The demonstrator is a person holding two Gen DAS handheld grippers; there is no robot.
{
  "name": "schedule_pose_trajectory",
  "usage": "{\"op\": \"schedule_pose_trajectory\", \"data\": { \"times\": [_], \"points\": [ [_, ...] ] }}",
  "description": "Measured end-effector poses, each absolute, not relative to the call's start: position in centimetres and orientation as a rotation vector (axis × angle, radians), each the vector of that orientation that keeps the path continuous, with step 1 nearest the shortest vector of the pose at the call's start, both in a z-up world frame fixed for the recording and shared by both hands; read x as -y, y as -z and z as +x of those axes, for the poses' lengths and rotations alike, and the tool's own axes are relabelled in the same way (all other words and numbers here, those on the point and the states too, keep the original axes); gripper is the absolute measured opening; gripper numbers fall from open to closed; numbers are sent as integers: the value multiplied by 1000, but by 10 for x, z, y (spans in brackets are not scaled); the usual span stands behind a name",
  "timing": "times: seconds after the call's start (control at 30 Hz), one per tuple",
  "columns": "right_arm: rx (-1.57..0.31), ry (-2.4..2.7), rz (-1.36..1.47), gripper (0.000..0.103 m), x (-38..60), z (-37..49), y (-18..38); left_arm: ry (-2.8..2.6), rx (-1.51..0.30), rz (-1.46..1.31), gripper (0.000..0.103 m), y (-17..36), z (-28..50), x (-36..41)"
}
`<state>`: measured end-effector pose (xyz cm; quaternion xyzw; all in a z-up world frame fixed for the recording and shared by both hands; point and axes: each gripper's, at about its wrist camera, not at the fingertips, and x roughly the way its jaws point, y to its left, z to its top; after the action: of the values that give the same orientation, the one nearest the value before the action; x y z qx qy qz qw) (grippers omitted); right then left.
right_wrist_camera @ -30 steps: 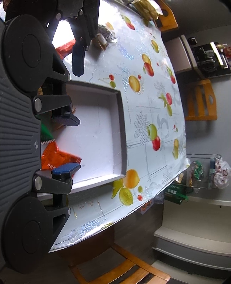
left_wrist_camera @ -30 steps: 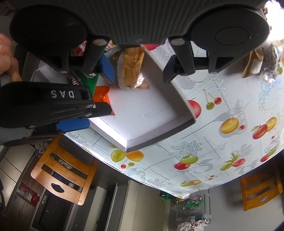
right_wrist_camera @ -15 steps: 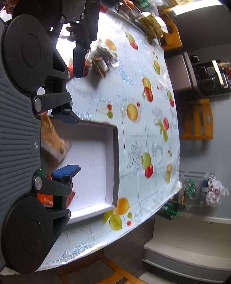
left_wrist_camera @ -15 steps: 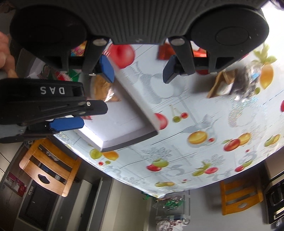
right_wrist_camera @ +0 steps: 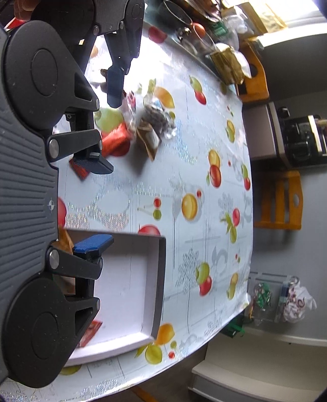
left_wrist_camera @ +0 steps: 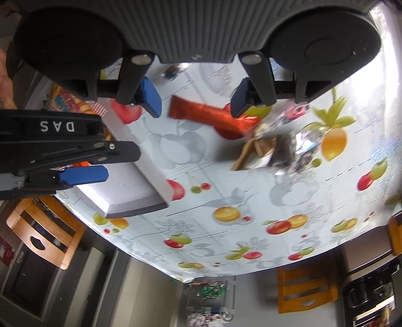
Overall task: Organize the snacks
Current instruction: 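Move both tools back over the snacks on the table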
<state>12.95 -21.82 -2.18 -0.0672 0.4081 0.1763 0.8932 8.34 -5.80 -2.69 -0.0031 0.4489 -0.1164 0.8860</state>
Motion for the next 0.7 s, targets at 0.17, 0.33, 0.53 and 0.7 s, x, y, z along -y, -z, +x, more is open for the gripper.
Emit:
{"op": "schedule_pose_trajectory", "data": {
  "times": [0.17,0.33,0.53,0.7],
  "points": [
    [-846,-395,-148,54,205,125,24,195,-943,-19,60,30,76,42],
    [-852,-417,-162,54,195,121,28,166,-944,-31,60,33,67,30],
    [-847,-443,-196,54,186,117,32,108,-963,-50,60,41,58,11],
    [-852,-464,-211,53,181,116,36,74,-977,-63,60,49,55,0]
  ]
}}
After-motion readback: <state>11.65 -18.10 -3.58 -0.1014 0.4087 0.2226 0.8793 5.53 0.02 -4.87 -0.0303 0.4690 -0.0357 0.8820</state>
